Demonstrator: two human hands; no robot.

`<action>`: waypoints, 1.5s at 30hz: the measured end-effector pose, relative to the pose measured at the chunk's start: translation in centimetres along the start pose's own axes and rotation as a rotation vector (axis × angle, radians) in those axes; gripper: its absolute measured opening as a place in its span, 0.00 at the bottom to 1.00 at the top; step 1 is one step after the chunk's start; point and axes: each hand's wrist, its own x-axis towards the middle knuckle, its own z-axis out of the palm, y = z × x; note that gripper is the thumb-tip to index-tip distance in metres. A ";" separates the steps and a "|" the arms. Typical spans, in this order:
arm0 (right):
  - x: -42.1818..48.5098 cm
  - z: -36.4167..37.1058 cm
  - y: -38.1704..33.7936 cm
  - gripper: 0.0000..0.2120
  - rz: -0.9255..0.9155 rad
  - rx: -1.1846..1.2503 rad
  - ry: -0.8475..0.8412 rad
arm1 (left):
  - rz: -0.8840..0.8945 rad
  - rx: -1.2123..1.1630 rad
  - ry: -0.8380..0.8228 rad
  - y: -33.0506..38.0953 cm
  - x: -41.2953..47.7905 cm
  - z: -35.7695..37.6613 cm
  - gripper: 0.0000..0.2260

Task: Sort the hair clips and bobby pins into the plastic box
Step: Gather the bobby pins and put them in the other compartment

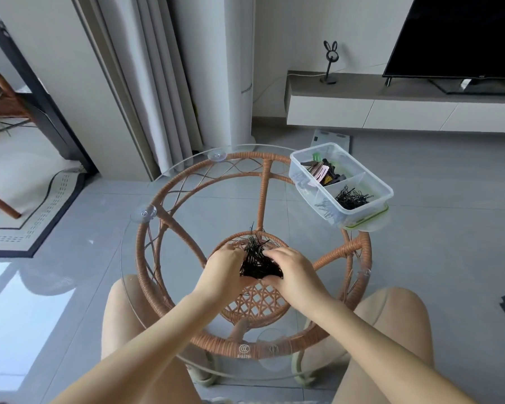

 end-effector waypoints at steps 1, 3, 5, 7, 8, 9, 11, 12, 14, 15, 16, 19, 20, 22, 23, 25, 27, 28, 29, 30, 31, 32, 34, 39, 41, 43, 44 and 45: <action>0.0 -0.1 0.0 0.22 0.002 0.011 0.024 | 0.005 0.007 0.002 -0.1 0.0 -0.1 0.13; -0.1 -0.3 0.1 0.18 -0.006 0.032 0.058 | 0.011 0.012 0.001 -0.4 -0.1 -0.3 0.09; -0.1 -0.7 0.3 0.15 -0.008 0.067 0.092 | 0.004 -0.027 0.014 -0.8 -0.1 -0.7 0.07; -0.1 -1.4 0.2 0.12 0.008 0.099 0.123 | 0.004 -0.075 0.038 -1.0 -0.1 -1.3 0.07; 0.0 -1.9 0.1 0.11 0.015 0.111 0.141 | 0.006 -0.085 0.047 -1.0 -0.1 -1.7 0.08; 0.0 -2.5 0.1 0.10 0.022 0.123 0.155 | 0.003 -0.098 0.055 -1.0 -0.1 -2.2 0.08; 0.0 -3.6 0.0 0.10 0.045 0.161 0.176 | -0.007 -0.141 0.071 -0.8 0.0 -3.2 0.08; 0.1 -4.2 0.0 0.10 0.065 0.184 0.184 | -0.009 -0.157 0.082 -0.7 0.1 -3.8 0.07; 0.4 -5.4 0.1 0.10 0.110 0.222 0.195 | -0.021 -0.179 0.102 -0.5 0.2 -5.0 0.06; 0.5 -5.9 0.2 0.10 0.126 0.239 0.201 | -0.027 -0.191 0.114 -0.3 0.3 -5.6 0.06; 0.6 -6.5 0.3 0.10 0.136 0.256 0.205 | -0.030 -0.205 0.125 -0.2 0.3 -6.1 0.06; 1.0 -8.3 0.8 0.09 0.150 0.295 0.231 | -0.032 -0.245 0.149 0.3 0.8 -7.4 0.06; 1.1 -9.0 1.1 0.09 0.152 0.309 0.249 | -0.028 -0.259 0.157 0.5 1.0 -7.8 0.06; 1.5 -10.9 1.7 0.09 0.161 0.330 0.292 | -0.015 -0.288 0.177 0.9 1.5 -8.5 0.06; 1.7 -11.9 2.1 0.09 0.167 0.342 0.314 | -0.014 -0.297 0.186 1.2 1.9 -8.8 0.06; 2.2 -14.2 3.2 0.09 0.183 0.361 0.372 | -0.012 -0.319 0.202 1.9 2.6 -9.4 0.06; 3.0 -16.5 4.5 0.09 0.205 0.326 0.405 | 0.001 -0.334 0.215 2.8 3.3 -9.9 0.05; 3.6 -17.6 5.4 0.08 0.220 0.283 0.396 | 0.018 -0.332 0.220 3.4 3.8 -10.2 0.05; 4.2 -18.5 6.1 0.07 0.234 0.232 0.367 | 0.034 -0.323 0.223 4.0 4.3 -10.3 0.05; 4.9 -19.3 6.9 0.06 0.252 0.172 0.323 | 0.049 -0.316 0.228 4.6 4.8 -10.5 0.05; 5.6 -19.9 7.7 0.06 0.269 0.113 0.268 | 0.062 -0.313 0.230 5.3 5.4 -10.5 0.05; 6.4 -20.2 8.3 0.06 0.281 0.061 0.202 | 0.074 -0.317 0.232 5.9 6.0 -10.5 0.05; 8.0 -20.1 9.0 0.07 0.279 -0.015 0.053 | 0.103 -0.331 0.236 7.3 7.2 -10.3 0.04; 10.4 -17.9 10.0 0.12 0.196 -0.234 -0.302 | 0.192 -0.342 0.243 11.1 10.3 -9.5 0.05; 10.5 -17.7 10.4 0.13 0.189 -0.217 -0.335 | 0.219 -0.322 0.230 12.4 11.4 -8.9 0.06; 10.2 -18.4 11.3 0.12 0.202 -0.147 -0.284 | 0.246 -0.302 0.208 13.4 12.7 -7.9 0.06; 10.0 -18.8 11.9 0.11 0.215 -0.102 -0.236 | 0.254 -0.297 0.189 13.9 13.2 -7.4 0.06; 9.7 -19.2 12.4 0.10 0.232 -0.043 -0.182 | 0.262 -0.283 0.174 14.3 13.7 -6.8 0.06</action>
